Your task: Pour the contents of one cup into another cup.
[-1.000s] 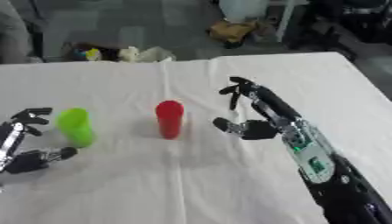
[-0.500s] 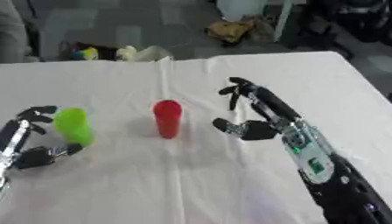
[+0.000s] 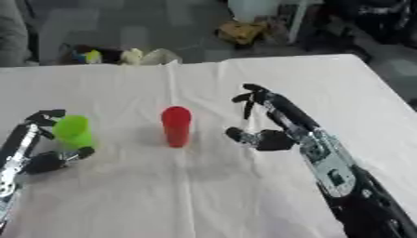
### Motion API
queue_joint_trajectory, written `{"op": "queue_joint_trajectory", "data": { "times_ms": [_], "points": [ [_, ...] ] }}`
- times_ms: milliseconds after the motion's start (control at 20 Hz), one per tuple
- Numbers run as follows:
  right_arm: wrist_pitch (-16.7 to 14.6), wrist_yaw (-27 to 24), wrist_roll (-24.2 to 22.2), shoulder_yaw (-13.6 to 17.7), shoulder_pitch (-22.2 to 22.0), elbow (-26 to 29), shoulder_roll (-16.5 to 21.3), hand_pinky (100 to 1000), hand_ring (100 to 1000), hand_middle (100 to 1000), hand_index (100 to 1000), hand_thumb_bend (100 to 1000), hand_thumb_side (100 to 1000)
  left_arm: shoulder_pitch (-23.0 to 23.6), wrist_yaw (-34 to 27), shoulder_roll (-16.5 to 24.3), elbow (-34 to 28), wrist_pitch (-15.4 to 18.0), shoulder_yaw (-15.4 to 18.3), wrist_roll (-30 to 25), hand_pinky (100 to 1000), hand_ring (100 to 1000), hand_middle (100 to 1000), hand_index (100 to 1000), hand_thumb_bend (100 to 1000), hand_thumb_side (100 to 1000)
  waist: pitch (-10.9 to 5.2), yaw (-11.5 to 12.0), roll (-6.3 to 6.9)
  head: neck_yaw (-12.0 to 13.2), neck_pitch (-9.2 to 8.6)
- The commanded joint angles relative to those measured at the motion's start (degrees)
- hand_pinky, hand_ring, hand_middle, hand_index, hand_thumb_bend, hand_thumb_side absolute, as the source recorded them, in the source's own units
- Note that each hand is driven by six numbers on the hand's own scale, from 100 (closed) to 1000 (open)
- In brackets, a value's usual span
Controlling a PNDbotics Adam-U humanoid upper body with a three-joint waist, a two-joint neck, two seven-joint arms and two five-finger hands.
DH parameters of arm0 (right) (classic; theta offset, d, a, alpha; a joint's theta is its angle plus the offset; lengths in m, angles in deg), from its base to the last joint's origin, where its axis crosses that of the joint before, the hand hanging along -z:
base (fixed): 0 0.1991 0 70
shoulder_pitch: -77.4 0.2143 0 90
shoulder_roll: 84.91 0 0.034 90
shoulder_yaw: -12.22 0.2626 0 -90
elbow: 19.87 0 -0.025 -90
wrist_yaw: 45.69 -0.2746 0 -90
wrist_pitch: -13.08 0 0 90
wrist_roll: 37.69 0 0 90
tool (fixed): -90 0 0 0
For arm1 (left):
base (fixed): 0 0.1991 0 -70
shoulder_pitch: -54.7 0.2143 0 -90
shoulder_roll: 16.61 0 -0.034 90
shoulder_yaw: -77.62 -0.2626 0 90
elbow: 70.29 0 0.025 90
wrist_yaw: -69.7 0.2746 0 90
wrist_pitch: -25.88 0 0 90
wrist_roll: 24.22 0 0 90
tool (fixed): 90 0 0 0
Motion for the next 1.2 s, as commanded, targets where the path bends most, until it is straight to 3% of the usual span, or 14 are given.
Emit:
{"op": "queue_joint_trajectory", "data": {
  "times_ms": [50, 700, 1000, 1200],
  "points": [
    [-0.2, -0.5, -0.1, 0.2, 1.0, 0.8, 0.7, 951, 1000, 473, 829, 503, 800, -1.5, 0.4, 0.1, 0.4, 0.0, 0.4, 0.8, 598, 724, 758, 855, 884, 570, -0.72, -0.3, -0.09, 0.2, -0.52],
    [-0.4, -0.6, -0.2, 0.2, 1.1, 0.8, 0.6, 951, 1000, 472, 830, 512, 799, -3.3, 0.6, -0.3, 4.0, 0.4, 0.7, 1.8, 583, 697, 731, 836, 840, 566, -0.64, -1.4, -0.42, 0.4, -0.87],
    [-0.5, -0.6, -0.3, 0.1, 1.3, 0.9, 0.5, 952, 1000, 472, 831, 511, 803, -4.0, 0.4, -0.5, 4.9, 1.5, 0.2, 0.7, 569, 652, 685, 819, 782, 558, -0.42, -1.8, -0.49, 0.5, -0.89],
    [-0.5, -0.6, -0.3, 0.1, 1.3, 0.9, 0.5, 952, 1000, 472, 831, 512, 803, -4.1, 0.3, -0.8, 5.7, 1.9, 0.1, 0.2, 543, 605, 633, 800, 692, 531, -0.34, -2.0, -0.56, 0.5, -0.89]
  ]
}}
